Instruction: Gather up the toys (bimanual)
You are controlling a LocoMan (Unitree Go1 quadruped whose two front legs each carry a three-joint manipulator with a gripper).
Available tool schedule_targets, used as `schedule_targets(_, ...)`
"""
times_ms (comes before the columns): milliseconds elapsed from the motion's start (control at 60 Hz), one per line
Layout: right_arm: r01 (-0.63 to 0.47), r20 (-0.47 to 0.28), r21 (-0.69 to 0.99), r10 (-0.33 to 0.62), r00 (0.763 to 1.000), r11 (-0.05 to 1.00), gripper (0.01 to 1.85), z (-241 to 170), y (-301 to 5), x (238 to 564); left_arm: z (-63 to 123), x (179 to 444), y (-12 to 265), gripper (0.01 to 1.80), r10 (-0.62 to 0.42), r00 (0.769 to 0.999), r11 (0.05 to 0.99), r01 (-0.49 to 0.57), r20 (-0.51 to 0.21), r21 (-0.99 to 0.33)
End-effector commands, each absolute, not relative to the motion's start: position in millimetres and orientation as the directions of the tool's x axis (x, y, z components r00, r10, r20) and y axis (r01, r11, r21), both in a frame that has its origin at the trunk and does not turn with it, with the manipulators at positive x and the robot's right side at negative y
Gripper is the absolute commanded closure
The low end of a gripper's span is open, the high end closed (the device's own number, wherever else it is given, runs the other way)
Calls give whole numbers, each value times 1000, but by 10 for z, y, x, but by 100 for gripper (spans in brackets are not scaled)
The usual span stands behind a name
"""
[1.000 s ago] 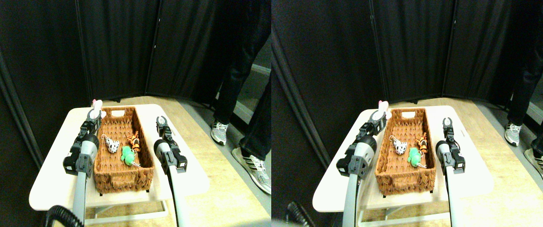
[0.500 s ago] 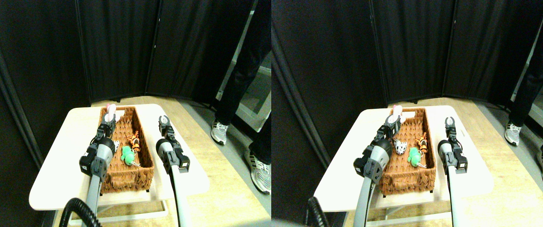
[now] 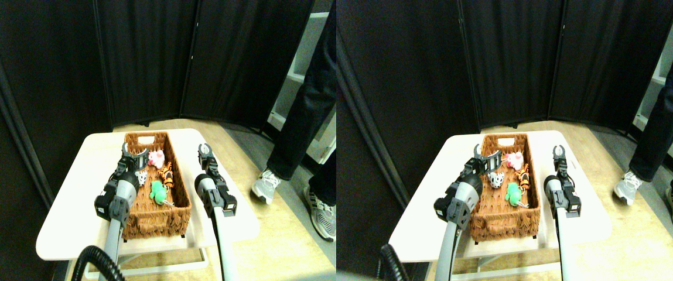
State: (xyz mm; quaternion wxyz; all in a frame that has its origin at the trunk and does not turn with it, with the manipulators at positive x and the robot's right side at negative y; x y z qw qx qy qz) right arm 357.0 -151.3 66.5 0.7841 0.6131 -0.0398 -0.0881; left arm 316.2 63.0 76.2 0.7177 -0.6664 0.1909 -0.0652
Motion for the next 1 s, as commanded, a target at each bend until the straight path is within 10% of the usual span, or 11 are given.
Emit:
schedule_targets(17, 48, -5, 973, -187, 982, 225, 185, 742, -1515, 3560, 883, 3140, 639, 115, -366, 921, 77, -113, -133, -991)
schedule_targets(550, 60, -22, 968, -154, 988, 243, 185, 703, -1604, 3564, 875, 3144, 1570, 171, -264, 958, 177, -66, -112, -982)
schedule_targets(1000, 59, -33, 959, -98, 995, 277, 185, 737, -1536, 3490, 381, 3145, 2032, 180, -236, 960, 171, -115, -154, -979)
